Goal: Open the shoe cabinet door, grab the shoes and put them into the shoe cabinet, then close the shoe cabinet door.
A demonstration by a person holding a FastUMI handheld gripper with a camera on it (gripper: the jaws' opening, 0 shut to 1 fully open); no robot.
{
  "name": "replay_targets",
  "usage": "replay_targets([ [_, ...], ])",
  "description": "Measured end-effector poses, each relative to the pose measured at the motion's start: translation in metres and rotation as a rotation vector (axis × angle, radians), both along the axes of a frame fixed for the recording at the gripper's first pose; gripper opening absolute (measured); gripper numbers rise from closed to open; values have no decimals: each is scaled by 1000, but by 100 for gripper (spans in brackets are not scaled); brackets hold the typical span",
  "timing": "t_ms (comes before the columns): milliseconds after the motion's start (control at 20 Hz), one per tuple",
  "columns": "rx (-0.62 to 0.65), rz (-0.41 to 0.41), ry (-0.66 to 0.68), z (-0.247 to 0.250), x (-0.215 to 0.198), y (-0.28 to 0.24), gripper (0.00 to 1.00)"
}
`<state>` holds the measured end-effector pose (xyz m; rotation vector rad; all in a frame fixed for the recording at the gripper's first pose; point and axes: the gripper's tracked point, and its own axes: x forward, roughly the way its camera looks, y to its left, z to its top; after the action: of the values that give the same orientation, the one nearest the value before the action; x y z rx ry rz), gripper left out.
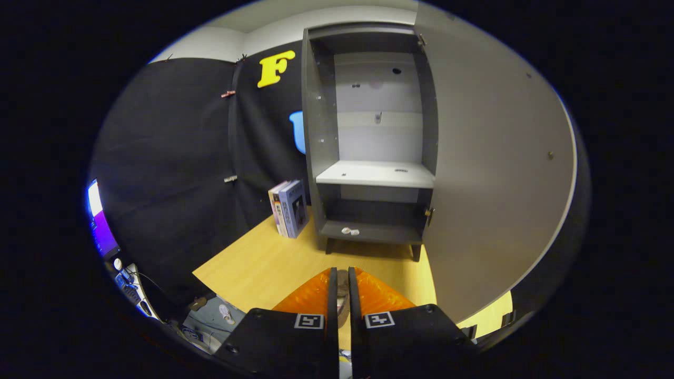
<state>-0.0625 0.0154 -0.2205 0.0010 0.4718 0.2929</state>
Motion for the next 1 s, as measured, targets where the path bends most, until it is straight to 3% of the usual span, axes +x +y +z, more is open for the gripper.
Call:
replay_targets([
  [300, -68, -52, 232, -114, 15, 28, 14],
  [500, -73, -55, 315, -177, 35, 50, 14],
  [700, -102, -71, 356, -217, 54, 61, 14],
  [800, -101, -87, 402, -237, 54, 64, 26],
  [1000, -100, -110, 422, -257, 64, 64, 25],
])
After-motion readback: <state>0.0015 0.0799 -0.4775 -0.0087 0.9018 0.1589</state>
